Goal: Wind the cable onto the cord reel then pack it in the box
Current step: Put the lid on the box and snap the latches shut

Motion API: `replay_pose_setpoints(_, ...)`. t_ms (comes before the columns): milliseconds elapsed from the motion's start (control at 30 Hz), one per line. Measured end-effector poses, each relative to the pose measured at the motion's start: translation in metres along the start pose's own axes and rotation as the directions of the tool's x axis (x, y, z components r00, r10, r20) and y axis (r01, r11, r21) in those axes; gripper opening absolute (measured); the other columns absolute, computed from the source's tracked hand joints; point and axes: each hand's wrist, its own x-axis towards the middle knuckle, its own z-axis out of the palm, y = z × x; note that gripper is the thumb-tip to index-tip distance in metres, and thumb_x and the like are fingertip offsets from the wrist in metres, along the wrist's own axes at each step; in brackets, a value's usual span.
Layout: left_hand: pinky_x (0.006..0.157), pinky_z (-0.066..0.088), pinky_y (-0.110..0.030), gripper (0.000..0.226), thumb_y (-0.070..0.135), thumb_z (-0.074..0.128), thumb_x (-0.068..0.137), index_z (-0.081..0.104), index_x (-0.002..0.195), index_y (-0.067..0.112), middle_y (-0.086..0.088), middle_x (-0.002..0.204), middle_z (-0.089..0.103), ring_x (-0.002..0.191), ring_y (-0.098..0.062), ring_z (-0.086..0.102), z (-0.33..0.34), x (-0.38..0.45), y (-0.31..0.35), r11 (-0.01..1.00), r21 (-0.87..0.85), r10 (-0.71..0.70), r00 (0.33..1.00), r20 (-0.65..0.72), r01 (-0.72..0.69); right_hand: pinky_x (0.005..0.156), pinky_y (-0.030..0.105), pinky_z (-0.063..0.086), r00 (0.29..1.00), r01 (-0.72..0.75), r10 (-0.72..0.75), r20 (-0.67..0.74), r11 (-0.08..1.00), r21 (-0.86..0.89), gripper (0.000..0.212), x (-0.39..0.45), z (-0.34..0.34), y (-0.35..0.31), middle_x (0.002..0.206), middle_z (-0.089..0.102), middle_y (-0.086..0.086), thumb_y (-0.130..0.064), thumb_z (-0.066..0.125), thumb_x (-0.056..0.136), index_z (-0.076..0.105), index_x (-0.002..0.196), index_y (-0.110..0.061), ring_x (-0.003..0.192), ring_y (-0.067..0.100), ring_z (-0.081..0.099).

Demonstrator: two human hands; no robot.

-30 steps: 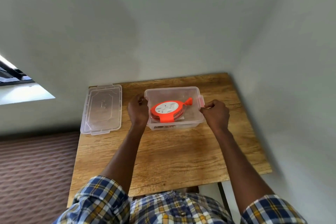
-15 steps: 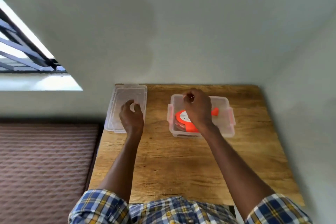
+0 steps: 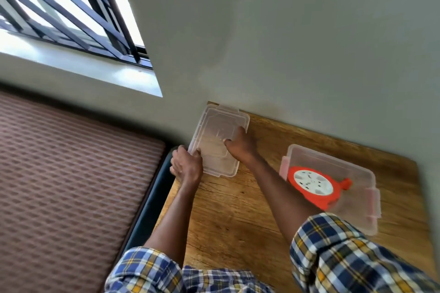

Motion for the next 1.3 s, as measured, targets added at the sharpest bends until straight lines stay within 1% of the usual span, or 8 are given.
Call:
replay_pose_setpoints(300, 0.096, 0.048, -0.047, 0.012, 0.012, 0.065, 0.098, 0.072, 0.107, 0.011, -0.009, 0.118, 0.063, 0.110, -0.031, 0.060, -0.015, -0.013, 0.006, 0.971, -0.197, 0.098, 0.975, -0.197, -0.137, 0.101, 0.040, 0.051, 0.986, -0.042, 0.129, -0.104, 0.803, 0.595, 0.065, -0.012, -0.002, 0.004, 0.133, 0.059, -0.003, -0.055, 0.057, 0.086, 0.052, 0.139, -0.018, 0.118, 0.020, 0.060)
replay_pose_setpoints(467, 0.073, 0.054, -0.024, 0.019, -0.007, 0.059, 0.092, 0.070, 0.102, 0.005, 0.002, 0.087, 0.071, 0.079, 0.000, 0.067, -0.052, -0.039, 0.054, 0.712, -0.590, 0.264, 0.924, -0.277, -0.380, 0.074, 0.038, 0.052, 0.987, -0.056, 0.158, -0.030, 0.514, 0.856, 0.050, -0.039, -0.044, 0.019, 0.110, 0.073, 0.001, -0.065, 0.035, 0.100, 0.067, 0.116, -0.030, 0.096, 0.023, 0.070)
replay_pose_setpoints(567, 0.076, 0.050, -0.016, 0.034, -0.018, 0.049, 0.084, 0.066, 0.103, 0.006, -0.003, 0.093, 0.068, 0.086, 0.000, 0.065, -0.063, -0.077, 0.087, 0.593, -0.573, 0.469, 0.821, -0.324, -0.565, 0.082, 0.041, 0.049, 0.978, -0.065, 0.204, 0.040, 0.119, 0.991, 0.059, -0.064, -0.081, 0.040, 0.109, 0.073, 0.004, -0.071, 0.031, 0.099, 0.066, 0.111, -0.025, 0.100, 0.024, 0.070)
replay_pose_setpoints(733, 0.088, 0.052, -0.028, 0.043, -0.021, 0.057, 0.080, 0.076, 0.104, 0.008, -0.006, 0.113, 0.060, 0.110, -0.025, 0.063, -0.050, -0.109, 0.106, 0.363, -0.389, 0.818, 0.490, -0.302, -0.846, 0.072, 0.036, 0.048, 0.950, 0.022, 0.311, 0.006, -0.088, 0.996, 0.077, -0.090, -0.160, 0.105, 0.082, 0.068, 0.008, -0.086, 0.043, 0.083, 0.064, 0.101, -0.014, 0.074, 0.025, 0.064)
replay_pose_setpoints(933, 0.105, 0.052, -0.036, 0.063, -0.032, 0.061, 0.072, 0.076, 0.109, 0.017, -0.004, 0.145, 0.052, 0.141, -0.021, 0.047, -0.008, -0.141, 0.099, 0.296, -0.460, 0.926, 0.369, -0.075, -0.837, 0.081, 0.054, 0.060, 0.905, 0.036, 0.416, -0.087, 0.129, 0.991, 0.065, -0.115, -0.193, 0.183, 0.115, 0.073, 0.019, -0.035, 0.086, 0.050, 0.073, 0.106, -0.006, 0.104, 0.041, 0.070)
replay_pose_setpoints(1067, 0.099, 0.058, -0.055, 0.080, -0.025, 0.043, 0.067, 0.065, 0.131, 0.019, -0.005, 0.140, 0.056, 0.132, -0.023, 0.056, 0.015, -0.142, 0.060, 0.581, -0.511, 0.750, 0.661, 0.033, -0.634, 0.075, 0.064, 0.060, 0.882, -0.011, 0.446, -0.152, 0.342, 0.940, 0.031, -0.132, -0.185, 0.196, 0.096, 0.077, 0.020, -0.028, 0.071, 0.065, 0.074, 0.087, -0.007, 0.078, 0.034, 0.074)
replay_pose_setpoints(1133, 0.093, 0.059, -0.059, 0.061, -0.014, 0.042, 0.082, 0.067, 0.125, 0.021, -0.006, 0.127, 0.068, 0.116, -0.025, 0.067, 0.018, -0.142, 0.052, 0.669, -0.606, 0.621, 0.771, 0.141, -0.429, 0.062, 0.047, 0.060, 0.848, 0.000, 0.489, -0.204, 0.384, 0.923, 0.017, -0.141, -0.179, 0.197, 0.088, 0.077, 0.015, -0.018, 0.071, 0.081, 0.073, 0.090, -0.003, 0.067, 0.027, 0.072)
replay_pose_setpoints(1300, 0.072, 0.063, -0.044, 0.030, 0.023, 0.050, 0.111, 0.075, 0.109, 0.006, -0.012, 0.096, 0.080, 0.084, -0.034, 0.075, 0.019, -0.159, 0.063, 0.731, -0.674, 0.464, 0.801, 0.377, -0.106, 0.074, 0.056, 0.062, 0.760, 0.028, 0.532, -0.374, 0.547, 0.837, 0.019, -0.148, -0.159, 0.210, 0.092, 0.077, 0.009, -0.022, 0.070, 0.088, 0.076, 0.101, -0.010, 0.081, 0.030, 0.075)
